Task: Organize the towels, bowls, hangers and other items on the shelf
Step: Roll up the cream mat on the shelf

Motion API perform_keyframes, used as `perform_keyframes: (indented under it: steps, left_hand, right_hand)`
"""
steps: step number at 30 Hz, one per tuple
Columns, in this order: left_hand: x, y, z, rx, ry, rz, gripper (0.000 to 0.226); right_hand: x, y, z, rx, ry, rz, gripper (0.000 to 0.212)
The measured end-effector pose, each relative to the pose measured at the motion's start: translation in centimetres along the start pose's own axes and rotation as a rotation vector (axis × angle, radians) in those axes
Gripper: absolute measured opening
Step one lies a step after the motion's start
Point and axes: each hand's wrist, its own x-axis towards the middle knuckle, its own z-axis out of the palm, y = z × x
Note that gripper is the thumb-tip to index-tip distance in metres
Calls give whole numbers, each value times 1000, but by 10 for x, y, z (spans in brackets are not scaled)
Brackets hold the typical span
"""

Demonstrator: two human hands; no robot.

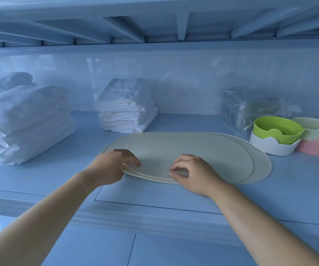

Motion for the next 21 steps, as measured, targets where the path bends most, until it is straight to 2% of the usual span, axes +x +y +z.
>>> perform_keyframes:
  steps: [5,9,13,15,17,21]
  left_hand:
    - [-7,-20,-3,62,94,-114,61]
    - [-9,-16,-9,66,278,-252,40]
    - [-6,0,-13,80,445,-396,40]
    - [-2,10,-12,33,382,-495,55]
    - [5,20,-8,-77,289,-541,60]
    - [9,40,3,-204,213,-433,57]
  right_hand:
    - [1,2,1,-21,5,6,17]
    - [2,2,0,-34,0,4,17]
    - [3,1,0,-51,-6,5,18]
    - [3,0,1,-51,-4,6,18]
    - [2,0,1,-55,-3,9,17]
    - [0,1,0,-55,5,18,17]
